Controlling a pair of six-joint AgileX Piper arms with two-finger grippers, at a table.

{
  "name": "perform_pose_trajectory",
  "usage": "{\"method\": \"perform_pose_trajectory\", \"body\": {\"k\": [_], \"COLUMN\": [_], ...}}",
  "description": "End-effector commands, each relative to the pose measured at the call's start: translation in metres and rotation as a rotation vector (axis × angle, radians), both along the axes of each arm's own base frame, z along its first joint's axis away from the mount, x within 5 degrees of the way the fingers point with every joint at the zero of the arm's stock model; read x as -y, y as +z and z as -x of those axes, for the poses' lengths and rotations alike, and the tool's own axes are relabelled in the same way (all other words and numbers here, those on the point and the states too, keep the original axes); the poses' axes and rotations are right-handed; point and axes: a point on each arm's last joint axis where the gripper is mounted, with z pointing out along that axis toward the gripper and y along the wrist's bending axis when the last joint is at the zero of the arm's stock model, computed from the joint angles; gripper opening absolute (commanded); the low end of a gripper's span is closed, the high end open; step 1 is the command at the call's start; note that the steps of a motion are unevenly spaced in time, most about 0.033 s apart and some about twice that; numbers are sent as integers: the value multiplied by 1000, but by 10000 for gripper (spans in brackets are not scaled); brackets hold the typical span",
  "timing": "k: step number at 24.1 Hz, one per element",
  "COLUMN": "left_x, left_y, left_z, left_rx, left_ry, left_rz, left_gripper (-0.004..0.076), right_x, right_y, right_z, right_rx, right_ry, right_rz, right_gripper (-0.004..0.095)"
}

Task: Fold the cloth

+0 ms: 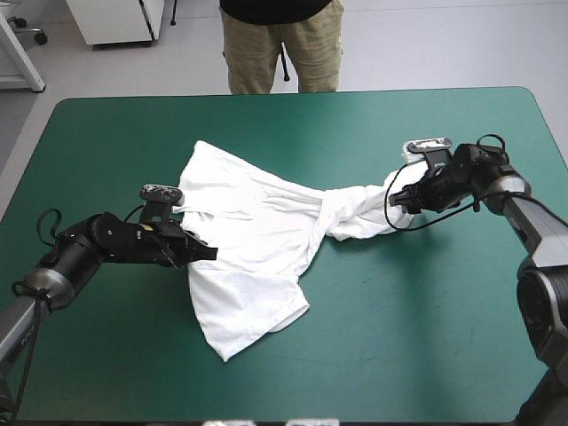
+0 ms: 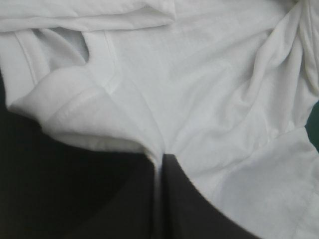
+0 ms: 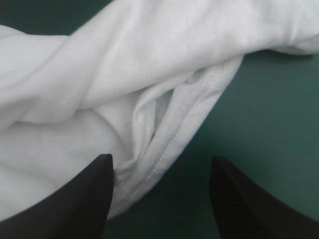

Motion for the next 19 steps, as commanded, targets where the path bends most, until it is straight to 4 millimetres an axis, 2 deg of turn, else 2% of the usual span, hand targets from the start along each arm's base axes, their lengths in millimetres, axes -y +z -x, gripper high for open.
{"method": "perform_pose_trajectory", "body": {"k": [1,2,4,5,6,7,11,14,16,17,18,19], "left_x": [2,2,3,3,3,2,3,5,6,6,4,2], "left_y": [17,16,14,13,13,14,22,45,68,85,113,127], "left_z": [-2,-3,-4,-4,-5,-5,-7,-5,-2,0,4,6], "left_rx": [67,66,57,52,56,64,88,120,166,208,282,313], "left_ry": [22,23,22,22,24,29,39,12,-10,-21,-26,-17], "left_rz": [37,36,35,34,34,33,45,65,81,87,79,74], "left_gripper": [-9,-9,-9,-9,-9,-9,-9,-9,-9,-9,-9,-9], "right_x": [-5,-7,-8,-8,-9,-9,-7,-2,4,8,13,16], "right_y": [8,-4,-15,-18,-19,-18,-6,28,50,64,79,91], "right_z": [-11,-16,-19,-18,-15,-14,-7,5,13,19,26,32], "right_rx": [72,56,28,9,-17,-24,-26,56,123,162,206,236], "right_ry": [-21,-35,-45,-42,-11,17,47,48,47,38,19,2], "right_rz": [-52,-79,-93,-93,-82,-75,-49,3,54,90,134,162], "right_gripper": [536,536,508,385,152,23,5,4,4,4,3,3]}}
